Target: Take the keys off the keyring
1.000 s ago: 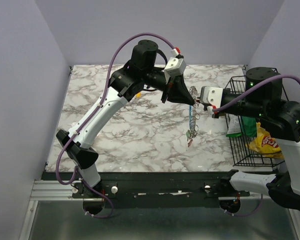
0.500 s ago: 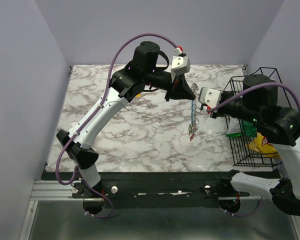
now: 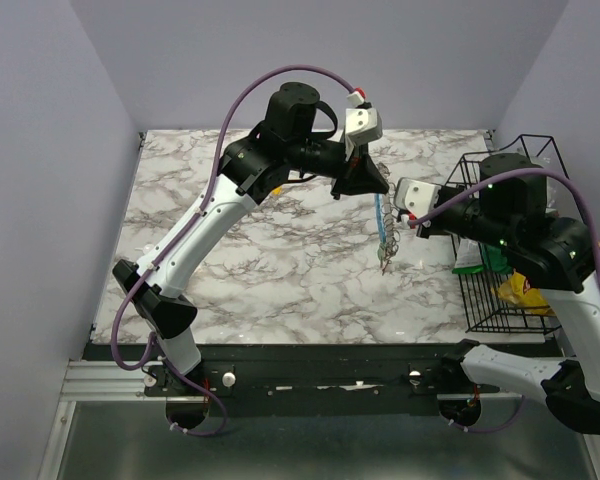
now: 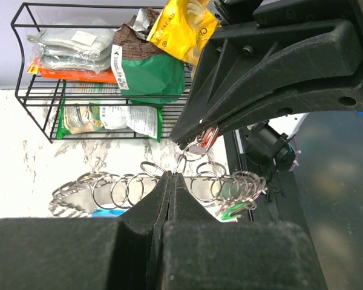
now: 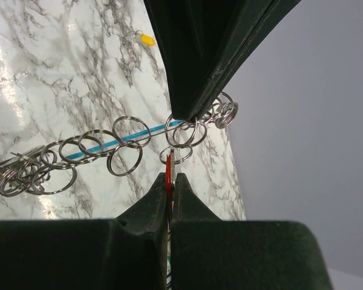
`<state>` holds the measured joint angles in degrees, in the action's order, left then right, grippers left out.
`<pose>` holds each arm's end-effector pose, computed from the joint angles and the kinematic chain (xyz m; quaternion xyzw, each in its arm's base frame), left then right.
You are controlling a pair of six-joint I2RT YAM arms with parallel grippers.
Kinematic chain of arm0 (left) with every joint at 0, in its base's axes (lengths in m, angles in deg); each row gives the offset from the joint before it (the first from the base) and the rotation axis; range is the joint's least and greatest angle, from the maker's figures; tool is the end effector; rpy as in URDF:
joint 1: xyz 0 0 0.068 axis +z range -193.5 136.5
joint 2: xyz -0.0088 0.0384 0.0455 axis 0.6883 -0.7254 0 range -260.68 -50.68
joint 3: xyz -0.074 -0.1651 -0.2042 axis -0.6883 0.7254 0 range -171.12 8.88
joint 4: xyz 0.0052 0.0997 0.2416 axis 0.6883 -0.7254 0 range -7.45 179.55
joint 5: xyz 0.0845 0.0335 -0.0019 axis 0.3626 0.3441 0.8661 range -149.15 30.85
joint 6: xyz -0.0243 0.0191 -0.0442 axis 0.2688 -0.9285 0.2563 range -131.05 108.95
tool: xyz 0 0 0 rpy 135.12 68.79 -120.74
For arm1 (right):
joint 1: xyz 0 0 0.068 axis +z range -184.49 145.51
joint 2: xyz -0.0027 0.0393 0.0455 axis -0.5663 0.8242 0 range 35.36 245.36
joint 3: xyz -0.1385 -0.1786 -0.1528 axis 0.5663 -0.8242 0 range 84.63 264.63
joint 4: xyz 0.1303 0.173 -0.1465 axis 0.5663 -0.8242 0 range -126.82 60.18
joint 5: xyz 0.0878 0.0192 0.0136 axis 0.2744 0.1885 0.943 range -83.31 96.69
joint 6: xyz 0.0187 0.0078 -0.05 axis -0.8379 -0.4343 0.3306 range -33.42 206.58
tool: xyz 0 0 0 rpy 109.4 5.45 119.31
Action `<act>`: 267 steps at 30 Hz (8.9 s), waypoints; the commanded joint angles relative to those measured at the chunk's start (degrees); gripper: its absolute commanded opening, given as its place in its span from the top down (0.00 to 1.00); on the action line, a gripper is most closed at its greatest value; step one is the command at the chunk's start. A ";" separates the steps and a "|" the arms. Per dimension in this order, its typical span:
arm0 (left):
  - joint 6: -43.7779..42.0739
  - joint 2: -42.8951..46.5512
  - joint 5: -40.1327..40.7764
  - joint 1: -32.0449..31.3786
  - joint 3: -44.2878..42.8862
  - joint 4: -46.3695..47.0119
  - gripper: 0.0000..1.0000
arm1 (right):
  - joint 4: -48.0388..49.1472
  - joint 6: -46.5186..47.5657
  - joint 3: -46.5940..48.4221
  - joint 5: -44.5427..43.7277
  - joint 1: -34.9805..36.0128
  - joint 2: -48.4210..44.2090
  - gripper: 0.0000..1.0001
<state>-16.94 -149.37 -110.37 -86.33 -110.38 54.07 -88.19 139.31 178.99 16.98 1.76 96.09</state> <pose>0.2461 -0.2660 0.4919 0.5349 0.5427 -0.4991 0.4126 0.1258 0.1002 0.4839 -0.6223 0.5644 -0.0022 0.5424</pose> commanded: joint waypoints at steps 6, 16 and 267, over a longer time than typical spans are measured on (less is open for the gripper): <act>0.70 1.49 1.30 0.20 -3.08 0.94 1.00 | 2.82 -0.17 -4.62 -1.67 -0.56 -1.05 0.99; 0.44 1.84 4.45 0.03 -3.08 0.51 1.00 | 4.50 -2.28 -5.35 1.40 -1.45 -1.84 0.99; 13.10 1.84 -21.82 0.29 3.16 15.27 0.83 | -27.50 27.25 33.43 16.44 0.84 15.21 0.99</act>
<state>-5.35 -147.67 -129.65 -85.63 -107.47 67.66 -109.61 166.98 211.74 34.90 2.89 111.13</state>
